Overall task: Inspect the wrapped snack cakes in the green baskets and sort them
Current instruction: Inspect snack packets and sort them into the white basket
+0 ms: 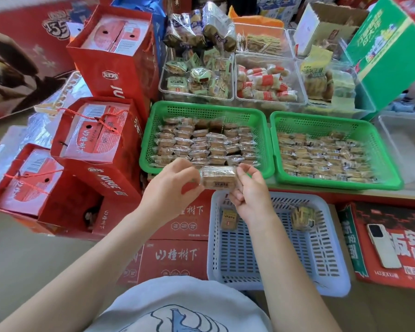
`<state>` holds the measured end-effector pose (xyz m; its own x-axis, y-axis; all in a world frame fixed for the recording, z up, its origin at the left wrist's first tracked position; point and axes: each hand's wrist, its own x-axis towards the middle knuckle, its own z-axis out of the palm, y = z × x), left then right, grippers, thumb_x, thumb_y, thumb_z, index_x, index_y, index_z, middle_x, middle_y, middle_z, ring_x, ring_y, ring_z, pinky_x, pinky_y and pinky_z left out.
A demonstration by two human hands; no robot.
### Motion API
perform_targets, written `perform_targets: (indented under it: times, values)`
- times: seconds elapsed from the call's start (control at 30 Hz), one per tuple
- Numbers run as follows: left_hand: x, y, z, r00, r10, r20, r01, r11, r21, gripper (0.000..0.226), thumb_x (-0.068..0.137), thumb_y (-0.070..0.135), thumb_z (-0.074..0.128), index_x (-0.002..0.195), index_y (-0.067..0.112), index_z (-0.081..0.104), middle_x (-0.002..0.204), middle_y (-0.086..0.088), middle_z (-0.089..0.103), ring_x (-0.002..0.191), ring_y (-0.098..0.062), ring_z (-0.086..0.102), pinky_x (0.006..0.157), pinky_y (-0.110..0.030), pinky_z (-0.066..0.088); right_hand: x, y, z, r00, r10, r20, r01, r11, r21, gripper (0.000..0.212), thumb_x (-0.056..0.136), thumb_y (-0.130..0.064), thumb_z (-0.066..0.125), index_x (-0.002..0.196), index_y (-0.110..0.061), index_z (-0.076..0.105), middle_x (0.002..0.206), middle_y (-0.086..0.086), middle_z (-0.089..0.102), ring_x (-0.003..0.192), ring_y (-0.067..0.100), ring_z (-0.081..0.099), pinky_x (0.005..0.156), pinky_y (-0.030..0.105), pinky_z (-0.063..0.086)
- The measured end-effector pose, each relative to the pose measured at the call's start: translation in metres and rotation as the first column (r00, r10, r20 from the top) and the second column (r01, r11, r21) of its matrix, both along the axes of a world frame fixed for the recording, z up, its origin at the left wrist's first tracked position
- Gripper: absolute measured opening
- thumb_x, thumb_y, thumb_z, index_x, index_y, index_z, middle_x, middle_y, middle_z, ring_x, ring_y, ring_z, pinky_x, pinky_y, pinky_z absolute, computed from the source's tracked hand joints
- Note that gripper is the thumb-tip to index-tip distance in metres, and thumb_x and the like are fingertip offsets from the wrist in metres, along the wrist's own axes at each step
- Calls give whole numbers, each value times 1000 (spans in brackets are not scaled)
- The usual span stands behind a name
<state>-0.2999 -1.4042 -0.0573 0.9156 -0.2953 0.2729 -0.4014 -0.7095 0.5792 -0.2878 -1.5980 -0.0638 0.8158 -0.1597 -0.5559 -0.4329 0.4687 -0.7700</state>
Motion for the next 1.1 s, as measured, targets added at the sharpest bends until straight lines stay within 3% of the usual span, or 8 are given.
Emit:
perform_targets:
  times: [0.13,0.27,0.47,0.57,0.67,0.87,0.97,1.1]
  values:
    - [0,-6,-7,999,-29,45,27,999,39,12,92,25,65,98,15,63,106,4,65,103,-16,55,81,-31,51,-3,-2,1,1000,13,-21,-13,999,38,2,105,-15,47,106,-16,49,45,-7,43,32,7,28,33,19,19]
    - [4,-9,-13,1000,0,28,0,1000,6,10,92,23,70,93,14,68,93,5,67,97,-18,55,80,-28,45,-4,-5,-4,999,-18,-30,17,1000,-13,5,105,-17,49,108,-14,48,46,-7,42,33,7,28,35,20,20]
    - [12,-8,-17,971,44,-236,-113,950,-289,10,97,14,65,89,20,65,92,9,64,93,-8,58,76,-26,49,-9,-2,0,981,163,106,-114,922,-369,35,92,-42,68,108,-13,58,75,-1,61,59,13,57,59,32,49]
    - [18,-4,-18,939,14,-343,-165,894,-417,14,98,15,62,86,19,64,93,9,61,95,-11,58,86,-37,52,-7,-1,3,959,263,110,-168,833,-528,26,89,-32,74,99,-11,60,82,3,65,64,14,62,63,34,52]
    - [25,0,-21,901,4,-434,-247,828,-504,14,99,22,62,85,24,64,98,6,61,103,-19,60,94,-52,53,2,-3,5,956,275,101,-186,836,-516,18,92,-22,72,92,-7,62,77,5,69,61,16,65,65,36,55]
    - [50,-7,-27,779,-41,-626,-470,623,-626,18,99,25,63,82,25,68,96,1,77,101,-21,72,102,-49,52,28,-7,2,952,290,95,-197,823,-532,14,92,-21,71,85,-9,66,73,1,63,66,14,58,63,27,50]
    - [72,-9,-38,755,-79,-651,-513,548,-661,24,99,26,62,76,23,67,97,-4,74,100,-25,71,100,-51,54,56,-13,-5,934,351,60,-269,807,-525,22,89,-36,73,100,-19,65,91,1,64,84,14,63,79,31,55]
    - [107,-17,-50,714,-23,-700,-602,490,-630,31,102,29,59,73,18,62,95,-9,72,98,-31,71,91,-42,59,98,-19,-15,903,430,26,-397,854,-337,37,90,-24,73,120,-8,59,113,14,69,99,23,69,85,40,59]
